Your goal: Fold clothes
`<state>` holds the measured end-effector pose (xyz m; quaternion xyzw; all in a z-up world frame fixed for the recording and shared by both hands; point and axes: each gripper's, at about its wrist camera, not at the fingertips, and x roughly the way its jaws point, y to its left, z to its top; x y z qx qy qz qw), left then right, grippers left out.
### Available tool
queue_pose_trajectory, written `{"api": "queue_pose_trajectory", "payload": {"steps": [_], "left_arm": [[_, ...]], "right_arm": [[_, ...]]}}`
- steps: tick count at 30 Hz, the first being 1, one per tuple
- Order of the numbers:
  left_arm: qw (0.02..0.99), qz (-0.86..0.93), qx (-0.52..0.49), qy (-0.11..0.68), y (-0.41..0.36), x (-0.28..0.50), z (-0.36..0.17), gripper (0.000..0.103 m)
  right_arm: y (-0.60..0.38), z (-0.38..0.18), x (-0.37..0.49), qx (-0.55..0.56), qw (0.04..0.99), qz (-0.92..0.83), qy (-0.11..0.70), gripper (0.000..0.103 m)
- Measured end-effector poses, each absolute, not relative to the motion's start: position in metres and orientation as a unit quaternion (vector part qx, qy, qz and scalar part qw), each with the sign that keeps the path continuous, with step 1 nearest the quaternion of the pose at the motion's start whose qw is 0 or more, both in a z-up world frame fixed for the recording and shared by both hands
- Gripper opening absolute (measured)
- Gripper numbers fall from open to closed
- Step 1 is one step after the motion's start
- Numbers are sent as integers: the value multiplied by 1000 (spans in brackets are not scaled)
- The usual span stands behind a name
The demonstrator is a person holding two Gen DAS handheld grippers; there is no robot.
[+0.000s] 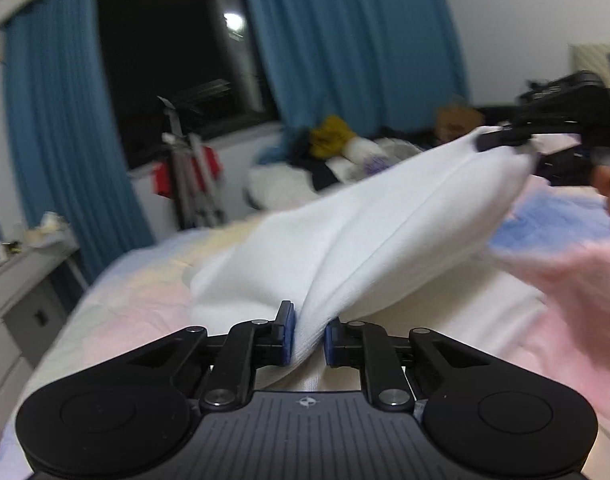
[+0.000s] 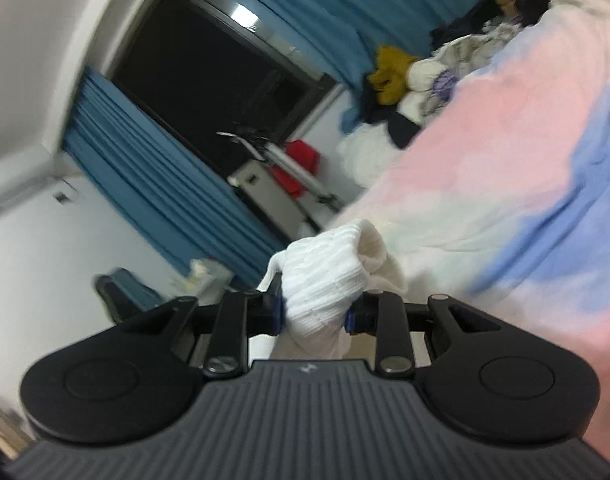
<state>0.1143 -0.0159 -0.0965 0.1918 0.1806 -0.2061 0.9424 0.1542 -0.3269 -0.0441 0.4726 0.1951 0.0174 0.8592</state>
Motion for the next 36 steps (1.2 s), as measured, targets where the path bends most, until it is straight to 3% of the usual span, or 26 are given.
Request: {"api": "queue_pose_trajectory", "payload": {"steps": [6, 10, 13, 15, 17, 18, 25, 31, 36], "left_arm": [[928, -231, 191, 220, -14, 112, -112, 22], [933, -241, 127, 233, 3, 109, -104, 34], [937, -246, 69, 240, 24, 111, -90, 51], [939, -244, 27, 242, 39, 114, -81, 67], [941, -233, -24, 244, 54, 122, -72, 85], [941, -226, -50, 247, 62, 127, -69, 88], [916, -160, -194, 314, 109, 170, -79, 94], [885, -134, -236, 379, 127, 202, -103, 93], [858, -151, -292, 394, 142, 208, -113, 93]], "right_arm": [[-334, -61, 150, 458, 857, -32, 236, 34], [-332, -59, 143, 476, 850, -22, 224, 39], [-327, -57, 133, 486, 843, -21, 227, 54], [-324, -53, 128, 487, 842, -23, 231, 78], [-318, -49, 124, 481, 845, -17, 235, 85], [-316, -47, 122, 477, 846, -13, 238, 85], [-293, -68, 143, 437, 839, 6, 324, 85], [-294, -85, 168, 476, 819, 44, 318, 92], [-287, -61, 167, 487, 822, 103, 278, 92]]}}
